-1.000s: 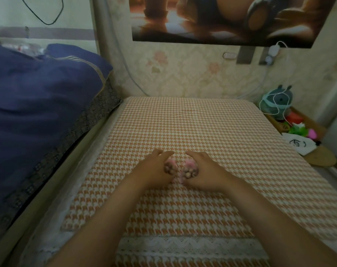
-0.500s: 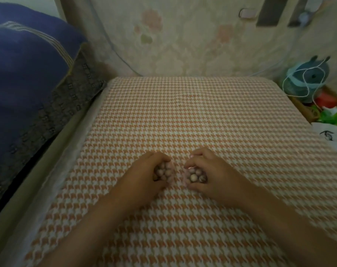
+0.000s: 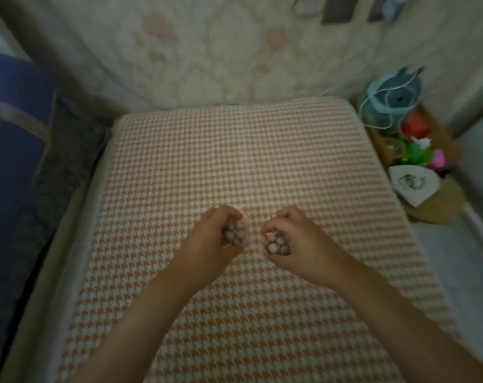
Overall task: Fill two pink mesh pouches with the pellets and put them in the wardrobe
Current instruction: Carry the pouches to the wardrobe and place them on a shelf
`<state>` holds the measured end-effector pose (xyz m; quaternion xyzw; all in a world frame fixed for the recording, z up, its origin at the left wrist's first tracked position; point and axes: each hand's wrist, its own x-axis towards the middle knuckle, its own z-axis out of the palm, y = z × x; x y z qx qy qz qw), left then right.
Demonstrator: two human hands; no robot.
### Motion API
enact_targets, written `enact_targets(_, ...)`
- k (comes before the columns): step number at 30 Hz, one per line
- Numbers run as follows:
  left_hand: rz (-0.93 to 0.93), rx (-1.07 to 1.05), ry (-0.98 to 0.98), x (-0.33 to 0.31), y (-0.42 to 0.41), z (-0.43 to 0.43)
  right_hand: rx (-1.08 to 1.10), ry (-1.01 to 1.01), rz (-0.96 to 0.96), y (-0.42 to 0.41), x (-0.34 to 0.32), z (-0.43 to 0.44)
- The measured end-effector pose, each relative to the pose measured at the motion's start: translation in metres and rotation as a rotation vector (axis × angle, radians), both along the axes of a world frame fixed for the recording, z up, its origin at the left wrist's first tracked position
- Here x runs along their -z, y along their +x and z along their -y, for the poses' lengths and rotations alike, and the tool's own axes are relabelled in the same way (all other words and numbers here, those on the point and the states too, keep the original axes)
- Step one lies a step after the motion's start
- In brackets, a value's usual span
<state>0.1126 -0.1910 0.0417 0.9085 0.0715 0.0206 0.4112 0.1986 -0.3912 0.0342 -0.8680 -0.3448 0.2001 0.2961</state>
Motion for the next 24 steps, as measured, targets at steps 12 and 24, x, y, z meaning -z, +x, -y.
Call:
enact_targets(12,-0.031,0.356,-0.112,-0.291,0.069,0.211,0.421,-0.006,-0.055,-0.001,-0.309,0.238)
enact_targets(24,0.060,0.799,-0.087,-0.435,0.082,0.505,1.045,-0.036,0.121,-0.108,-0.473,0.507)
